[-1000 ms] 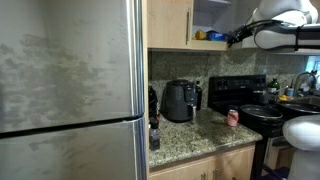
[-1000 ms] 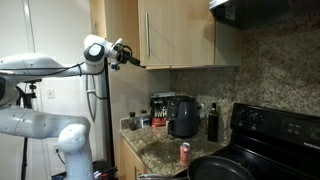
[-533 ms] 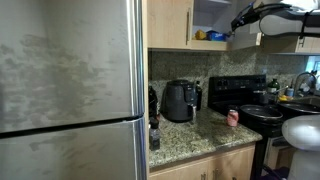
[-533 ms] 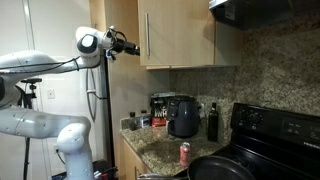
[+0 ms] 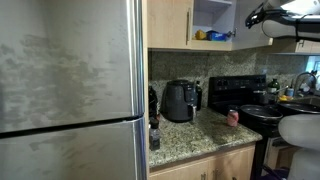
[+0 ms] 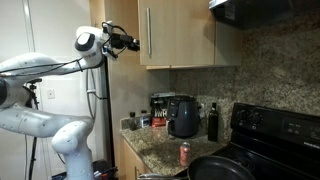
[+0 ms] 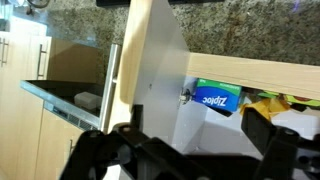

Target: Open the top right cabinet door

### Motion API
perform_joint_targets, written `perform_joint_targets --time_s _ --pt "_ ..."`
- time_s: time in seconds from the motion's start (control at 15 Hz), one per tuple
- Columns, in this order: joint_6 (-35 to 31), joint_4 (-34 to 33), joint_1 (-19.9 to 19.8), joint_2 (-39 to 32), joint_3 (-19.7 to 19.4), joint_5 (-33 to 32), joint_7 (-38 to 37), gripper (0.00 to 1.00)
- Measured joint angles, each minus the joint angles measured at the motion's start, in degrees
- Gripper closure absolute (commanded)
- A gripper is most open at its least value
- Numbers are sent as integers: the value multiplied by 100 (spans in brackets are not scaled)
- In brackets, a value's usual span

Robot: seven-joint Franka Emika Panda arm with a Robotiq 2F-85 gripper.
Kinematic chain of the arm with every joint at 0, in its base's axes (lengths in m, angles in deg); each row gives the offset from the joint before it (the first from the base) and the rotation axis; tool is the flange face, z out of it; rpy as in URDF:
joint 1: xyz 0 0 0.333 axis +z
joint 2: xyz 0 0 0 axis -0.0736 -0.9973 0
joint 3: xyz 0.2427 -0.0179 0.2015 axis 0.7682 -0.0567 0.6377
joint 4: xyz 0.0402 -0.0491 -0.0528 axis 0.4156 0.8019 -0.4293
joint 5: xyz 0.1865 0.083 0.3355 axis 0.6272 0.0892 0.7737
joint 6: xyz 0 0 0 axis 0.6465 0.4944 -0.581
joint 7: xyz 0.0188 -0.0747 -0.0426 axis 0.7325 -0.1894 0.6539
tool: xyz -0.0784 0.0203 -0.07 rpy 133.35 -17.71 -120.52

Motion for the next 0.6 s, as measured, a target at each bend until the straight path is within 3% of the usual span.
perform_joint_targets --time_s 0.4,0.6 --pt "-24 155 -439 98 -314 -416 0 0" --pt "-88 450 -561 330 -694 -640 19 0"
